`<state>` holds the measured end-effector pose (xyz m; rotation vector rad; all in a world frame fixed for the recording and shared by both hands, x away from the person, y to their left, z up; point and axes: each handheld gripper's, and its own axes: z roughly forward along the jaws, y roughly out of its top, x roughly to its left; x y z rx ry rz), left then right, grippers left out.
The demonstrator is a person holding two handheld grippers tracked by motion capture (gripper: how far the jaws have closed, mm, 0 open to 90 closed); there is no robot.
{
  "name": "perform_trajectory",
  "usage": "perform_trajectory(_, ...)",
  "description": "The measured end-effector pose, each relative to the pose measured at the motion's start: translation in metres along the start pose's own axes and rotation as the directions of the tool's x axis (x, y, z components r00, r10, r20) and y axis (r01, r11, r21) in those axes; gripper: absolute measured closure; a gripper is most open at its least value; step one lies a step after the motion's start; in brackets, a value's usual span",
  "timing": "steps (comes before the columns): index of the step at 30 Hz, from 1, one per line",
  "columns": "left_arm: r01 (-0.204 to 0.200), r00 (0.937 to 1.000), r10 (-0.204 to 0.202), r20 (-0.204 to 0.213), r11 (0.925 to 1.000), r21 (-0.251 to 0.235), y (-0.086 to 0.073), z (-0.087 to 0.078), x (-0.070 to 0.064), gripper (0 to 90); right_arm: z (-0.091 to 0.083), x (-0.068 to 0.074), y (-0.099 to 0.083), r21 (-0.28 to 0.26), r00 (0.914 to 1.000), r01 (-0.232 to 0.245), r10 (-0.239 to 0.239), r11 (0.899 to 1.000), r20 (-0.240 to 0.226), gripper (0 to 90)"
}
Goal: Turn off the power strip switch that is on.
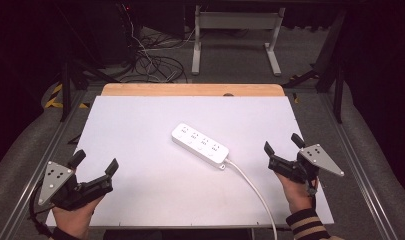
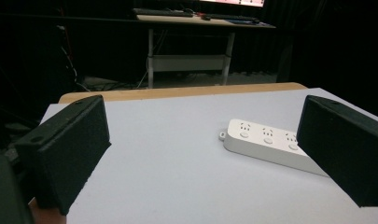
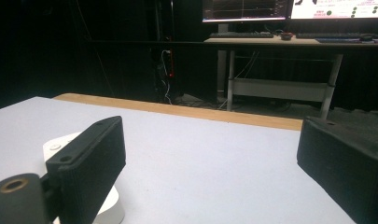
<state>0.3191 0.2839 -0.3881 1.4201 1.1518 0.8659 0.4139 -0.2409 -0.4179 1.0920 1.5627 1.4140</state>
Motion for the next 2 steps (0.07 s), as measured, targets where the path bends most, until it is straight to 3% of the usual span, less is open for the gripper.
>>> perform_trajectory(2, -0.003, 1.0000, 0.003, 0.000, 1.0000, 0.003, -0.0003, 0.0006, 0.0004, 3.2, 0.0008, -0.0009, -0.0001, 0.000, 1.0000, -0.004, 0.004, 1.000, 0.000, 8.3)
